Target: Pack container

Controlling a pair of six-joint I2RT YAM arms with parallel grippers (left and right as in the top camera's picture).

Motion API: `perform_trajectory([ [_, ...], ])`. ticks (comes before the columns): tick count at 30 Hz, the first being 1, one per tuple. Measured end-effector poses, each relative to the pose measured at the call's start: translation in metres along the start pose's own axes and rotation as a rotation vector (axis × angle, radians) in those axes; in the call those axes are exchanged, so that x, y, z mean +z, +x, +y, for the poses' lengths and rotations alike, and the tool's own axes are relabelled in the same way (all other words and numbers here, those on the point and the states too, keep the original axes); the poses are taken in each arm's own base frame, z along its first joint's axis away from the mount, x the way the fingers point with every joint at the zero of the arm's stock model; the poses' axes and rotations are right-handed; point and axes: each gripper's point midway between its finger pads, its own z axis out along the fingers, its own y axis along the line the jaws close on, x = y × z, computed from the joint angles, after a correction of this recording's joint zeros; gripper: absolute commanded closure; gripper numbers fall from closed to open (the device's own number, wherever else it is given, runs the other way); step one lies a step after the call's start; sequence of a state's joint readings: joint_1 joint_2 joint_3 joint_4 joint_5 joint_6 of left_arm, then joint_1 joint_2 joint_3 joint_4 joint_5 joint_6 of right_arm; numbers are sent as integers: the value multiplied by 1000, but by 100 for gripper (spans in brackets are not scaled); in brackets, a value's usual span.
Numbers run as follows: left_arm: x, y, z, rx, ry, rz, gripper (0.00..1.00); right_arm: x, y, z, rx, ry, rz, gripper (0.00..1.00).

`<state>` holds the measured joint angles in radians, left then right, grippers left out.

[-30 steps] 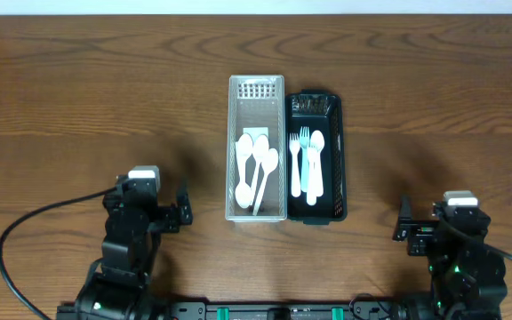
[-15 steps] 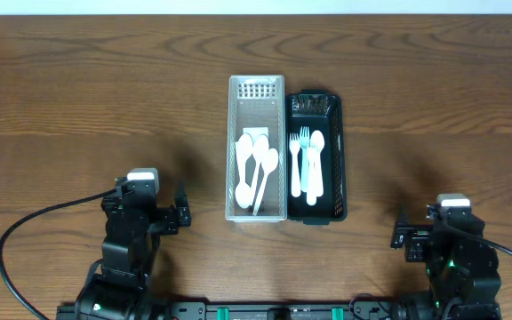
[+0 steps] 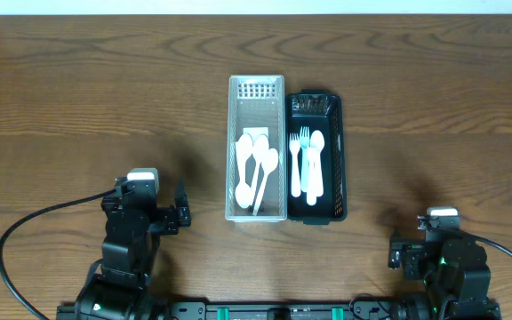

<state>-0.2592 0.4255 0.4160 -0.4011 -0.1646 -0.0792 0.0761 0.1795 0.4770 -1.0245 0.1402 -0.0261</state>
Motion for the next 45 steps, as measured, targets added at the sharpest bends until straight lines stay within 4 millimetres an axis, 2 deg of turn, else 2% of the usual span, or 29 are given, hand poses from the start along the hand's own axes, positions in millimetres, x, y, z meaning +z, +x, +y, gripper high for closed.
perform_trajectory([
  [7, 0, 0, 0, 0, 0, 0, 2, -1, -3, 2, 9, -13, -20, 1],
  [9, 0, 0, 0, 0, 0, 0, 2, -2, -17, 4, 20, -23, -100, 1],
  [14, 0, 0, 0, 0, 0, 0, 2, 0, -71, 11, 30, -58, -429, 1],
  [18, 0, 0, 0, 0, 0, 1, 2, 9, -89, 18, -1, -75, -569, 1],
  [22, 0, 0, 0, 0, 0, 1, 2, 9, -102, 25, -76, -79, -674, 1],
  [25, 0, 0, 0, 0, 0, 1, 2, 16, -100, 29, -121, -78, -701, 1],
  [29, 0, 0, 0, 0, 0, 1, 2, 40, -79, 34, -136, -88, -645, 1],
  [45, 0, 1, 0, 0, 0, 2, 2, 39, -80, 35, -137, -90, -652, 1],
])
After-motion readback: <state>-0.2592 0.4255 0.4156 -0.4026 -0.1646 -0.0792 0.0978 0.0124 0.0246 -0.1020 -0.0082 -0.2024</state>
